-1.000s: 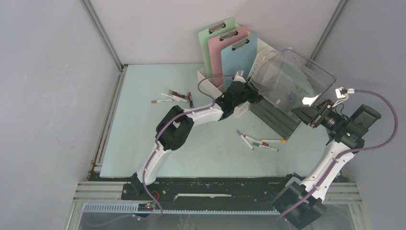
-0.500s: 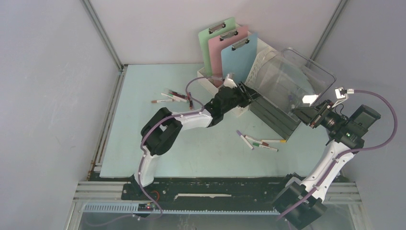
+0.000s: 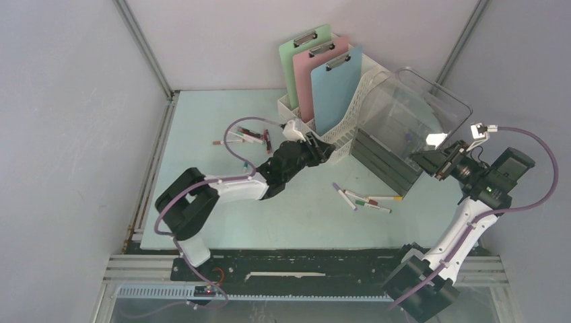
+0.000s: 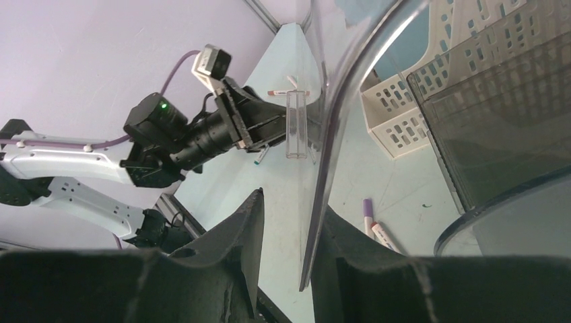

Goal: Organize the desk
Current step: Close the storage box at the center of the board.

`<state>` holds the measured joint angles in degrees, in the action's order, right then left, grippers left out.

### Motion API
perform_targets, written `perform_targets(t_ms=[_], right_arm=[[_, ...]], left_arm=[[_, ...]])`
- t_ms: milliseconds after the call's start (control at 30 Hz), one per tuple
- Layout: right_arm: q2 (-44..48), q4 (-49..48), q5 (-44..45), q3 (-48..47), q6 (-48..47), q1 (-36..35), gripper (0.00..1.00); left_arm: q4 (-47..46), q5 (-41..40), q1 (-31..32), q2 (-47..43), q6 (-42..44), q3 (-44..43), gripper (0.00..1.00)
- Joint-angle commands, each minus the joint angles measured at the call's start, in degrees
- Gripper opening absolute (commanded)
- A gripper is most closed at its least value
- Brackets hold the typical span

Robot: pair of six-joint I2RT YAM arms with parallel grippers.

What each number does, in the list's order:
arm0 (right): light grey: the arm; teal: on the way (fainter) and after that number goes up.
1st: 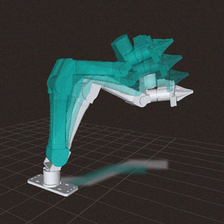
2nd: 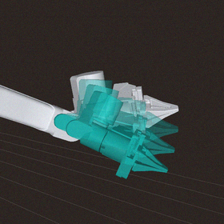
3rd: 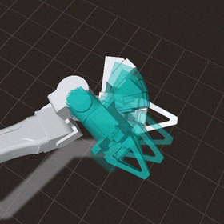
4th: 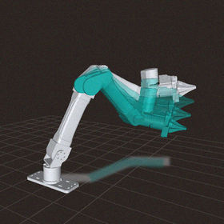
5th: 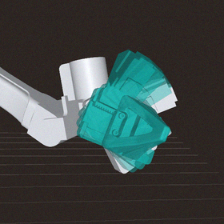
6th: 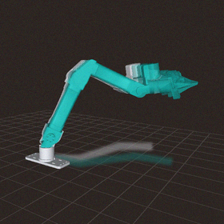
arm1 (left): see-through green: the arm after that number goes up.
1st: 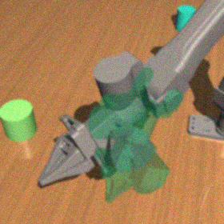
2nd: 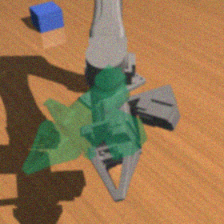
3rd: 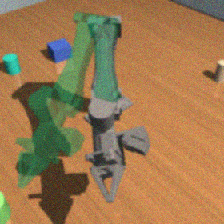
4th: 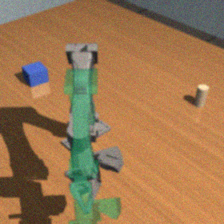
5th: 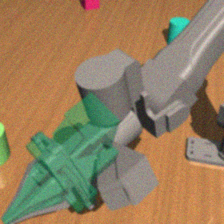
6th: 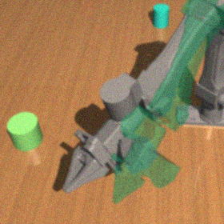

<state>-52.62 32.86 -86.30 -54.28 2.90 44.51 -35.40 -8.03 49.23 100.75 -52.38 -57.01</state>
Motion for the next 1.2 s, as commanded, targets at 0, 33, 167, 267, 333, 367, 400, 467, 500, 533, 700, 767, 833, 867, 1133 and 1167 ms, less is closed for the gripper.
perform_targets(t_ms=[0,33,167,267,333,367,400,467,500,533,700,767,833,867,1133,1167], right_arm=[[1.73,-1.50,-10.05,0.16,0.61,-0.49,0.37],[1.81,-2.16,-10.57,0.33,0.85,-0.44,0.38],[2.10,-6.78,-11.71,1.92,3.93,-0.27,0.38],[1.87,-7.72,-11.32,2.21,4.18,-0.19,0.38],[1.86,-8.13,-11.03,2.38,4.14,0.08,0.38],[1.81,-8.35,-11.00,2.51,4.14,0.38,0.39],[1.70,-8.69,-10.99,2.70,4.14,0.56,0.39],[1.52,-9.05,-11.04,2.77,3.93,0.89,0.39],[1.45,-9.04,-10.89,2.78,3.69,0.92,0.39],[1.27,-9.09,-10.64,2.78,3.51,0.96,0.39],[0.78,-9.61,-9.99,2.79,2.97,1.09,0.40],[0.79,-9.57,-9.94,2.80,2.58,1.02,0.40],[0.89,-9.58,-9.96,2.82,2.07,1.14,0.40],[1.02,-9.64,-9.83,2.93,1.97,1.18,0.40],[1.88,-9.53,-8.24,3.48,1.55,1.47,0.41],[2.03,-9.53,-8.00,3.45,1.51,1.46,0.41]], left_arm=[[3.75,-12.00,0.46,-9.73,12.78,6.35,0.51],[4.61,-14.86,0.67,-12.12,14.86,8.15,0.52],[5.46,-23.15,0.74,-23.02,23.40,15.80,0.56],[7.49,-29.93,0.69,-30.03,27.94,20.79,0.71],[7.99,-34.09,0.69,-34.50,28.76,24.35,0.88],[8.01,-35.70,0.65,-36.79,28.54,26.26,0.98],[7.79,-36.07,0.52,-38.88,28.45,28.41,1.00],[6.55,-34.38,0.13,-42.97,28.26,32.51,1.00],[4.85,-32.36,-0.14,-44.86,28.50,34.87,1.00],[2.99,-29.58,-0.51,-46.52,28.69,36.99,1.00],[-0.83,-19.23,-1.91,-52.40,29.62,43.41,1.00],[0.00,-15.84,-2.24,-53.52,29.90,43.69,1.00],[0.47,-13.13,-2.51,-54.36,30.02,43.75,1.00],[0.46,-12.18,-2.57,-54.57,29.82,43.88,1.00],[-2.21,-3.63,-4.74,-54.08,24.29,44.31,1.00],[-2.22,-2.56,-5.21,-54.08,22.93,44.15,1.00]])
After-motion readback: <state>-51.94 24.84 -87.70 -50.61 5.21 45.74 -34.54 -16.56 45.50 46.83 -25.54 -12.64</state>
